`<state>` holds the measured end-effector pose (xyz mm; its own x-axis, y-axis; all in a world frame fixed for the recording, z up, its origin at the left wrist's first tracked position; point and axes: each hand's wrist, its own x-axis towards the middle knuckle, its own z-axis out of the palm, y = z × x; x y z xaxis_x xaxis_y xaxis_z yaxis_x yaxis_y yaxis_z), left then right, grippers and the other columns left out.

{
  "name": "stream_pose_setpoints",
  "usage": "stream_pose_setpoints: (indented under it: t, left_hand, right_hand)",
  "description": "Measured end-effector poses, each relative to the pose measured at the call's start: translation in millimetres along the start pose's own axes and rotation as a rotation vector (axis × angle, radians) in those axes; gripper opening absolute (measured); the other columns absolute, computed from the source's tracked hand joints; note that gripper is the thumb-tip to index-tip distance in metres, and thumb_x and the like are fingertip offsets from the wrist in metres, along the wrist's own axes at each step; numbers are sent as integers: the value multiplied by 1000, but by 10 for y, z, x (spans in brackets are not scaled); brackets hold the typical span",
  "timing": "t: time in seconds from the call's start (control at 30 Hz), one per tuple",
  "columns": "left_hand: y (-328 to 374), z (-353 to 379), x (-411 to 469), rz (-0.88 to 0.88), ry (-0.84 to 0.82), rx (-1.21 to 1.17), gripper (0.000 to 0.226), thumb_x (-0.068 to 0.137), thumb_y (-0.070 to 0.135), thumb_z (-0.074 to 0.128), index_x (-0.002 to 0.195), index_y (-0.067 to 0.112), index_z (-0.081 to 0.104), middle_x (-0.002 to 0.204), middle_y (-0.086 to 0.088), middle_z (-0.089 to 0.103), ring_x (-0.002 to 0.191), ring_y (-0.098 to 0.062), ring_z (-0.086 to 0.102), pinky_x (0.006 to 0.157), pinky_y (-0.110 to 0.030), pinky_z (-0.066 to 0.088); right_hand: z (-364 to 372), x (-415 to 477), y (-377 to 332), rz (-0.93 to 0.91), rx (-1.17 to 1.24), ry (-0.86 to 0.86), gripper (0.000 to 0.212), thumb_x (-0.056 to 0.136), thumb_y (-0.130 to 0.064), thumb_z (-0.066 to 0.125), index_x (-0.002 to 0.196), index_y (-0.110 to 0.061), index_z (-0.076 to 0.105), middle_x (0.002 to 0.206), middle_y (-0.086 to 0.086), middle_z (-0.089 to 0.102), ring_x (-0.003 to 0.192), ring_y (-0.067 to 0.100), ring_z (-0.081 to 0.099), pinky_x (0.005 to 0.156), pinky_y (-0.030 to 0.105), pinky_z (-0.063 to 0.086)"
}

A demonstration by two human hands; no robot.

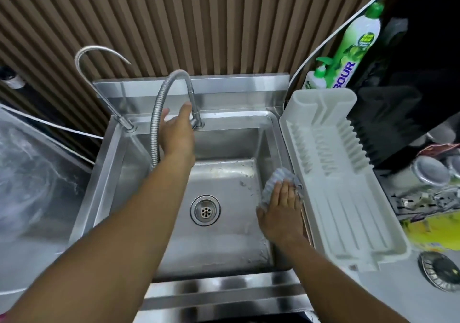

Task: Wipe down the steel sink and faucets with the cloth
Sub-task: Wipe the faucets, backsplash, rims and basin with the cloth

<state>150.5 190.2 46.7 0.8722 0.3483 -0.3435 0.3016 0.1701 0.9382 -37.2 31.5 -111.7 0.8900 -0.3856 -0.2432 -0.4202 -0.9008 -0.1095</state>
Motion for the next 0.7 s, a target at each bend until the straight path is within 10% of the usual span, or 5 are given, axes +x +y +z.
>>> stream_pose_setpoints:
  t: [0.17,0.33,0.47,0.7]
  left_hand:
    - [103,268,382,104,-91,205,73,87,39,67,150,29,32,136,-11,59,112,-23,63,88,-32,53]
    - [147,496,607,166,-135,321,61,96,38,57,151,31,32,152,-1,43,127,-21,53,91,-31,50]
    - [79,703,721,217,-136,351,49,98,39,50,145,31,38,128,-1,62,109,-24,61,80,-31,51]
    - [2,768,885,414,-29,550,32,105,33,37,125,11,51,100,-6,63,88,-24,55,56,-12,35]
  right_hand:
    - [118,-80,6,3,-8,25,104,65,-50,83,141,12,46,141,33,50,129,48,52,103,58,44]
    - [-110,418,-52,20,-1,37,94,95,-53,50,157,3,6,164,25,10,152,39,16,123,51,17]
    - [40,37,-40,59,21,118,98,77,-48,74,149,5,37,152,28,39,140,43,41,113,56,36]
    - [14,546,-144,108,19,132,106,78,-50,72,155,2,23,160,24,26,146,39,32,119,51,23]
